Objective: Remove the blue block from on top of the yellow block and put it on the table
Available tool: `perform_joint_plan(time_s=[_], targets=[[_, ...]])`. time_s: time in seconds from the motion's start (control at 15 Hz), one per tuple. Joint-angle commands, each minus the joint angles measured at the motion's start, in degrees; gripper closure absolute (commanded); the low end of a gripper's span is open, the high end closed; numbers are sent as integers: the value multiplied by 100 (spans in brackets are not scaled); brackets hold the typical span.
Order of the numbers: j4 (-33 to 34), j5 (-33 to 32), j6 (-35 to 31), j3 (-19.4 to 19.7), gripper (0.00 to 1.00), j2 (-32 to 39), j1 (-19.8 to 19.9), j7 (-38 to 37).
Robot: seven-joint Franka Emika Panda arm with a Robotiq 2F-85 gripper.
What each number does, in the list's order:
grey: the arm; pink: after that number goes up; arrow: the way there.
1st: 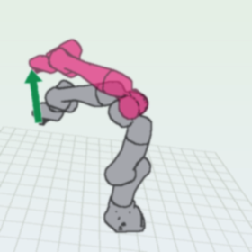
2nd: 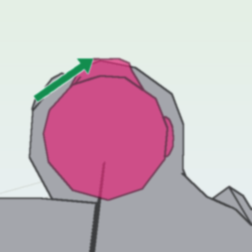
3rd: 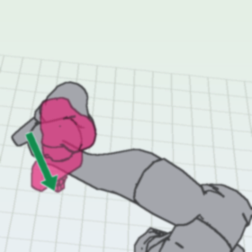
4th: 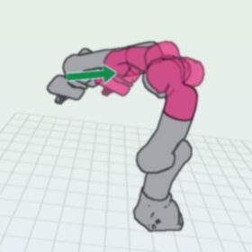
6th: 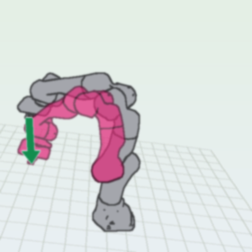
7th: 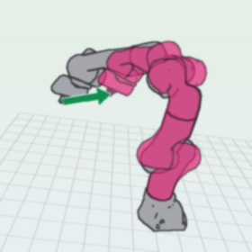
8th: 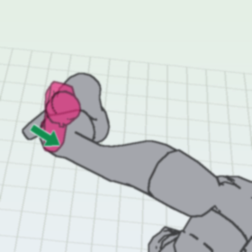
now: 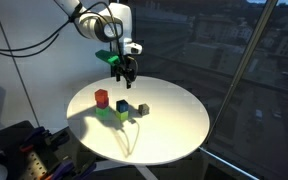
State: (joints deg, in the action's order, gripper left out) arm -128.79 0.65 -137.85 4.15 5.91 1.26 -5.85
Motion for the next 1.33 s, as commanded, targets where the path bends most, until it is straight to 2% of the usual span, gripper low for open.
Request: perform_joint_plan(time_s=[0.0, 0.67, 1.27], targets=[[484, 95, 224, -64, 0, 390, 17, -251], [968, 71, 171, -69, 0, 1187, -12, -492], [954, 40, -302, -149, 0, 1476, -91, -391]])
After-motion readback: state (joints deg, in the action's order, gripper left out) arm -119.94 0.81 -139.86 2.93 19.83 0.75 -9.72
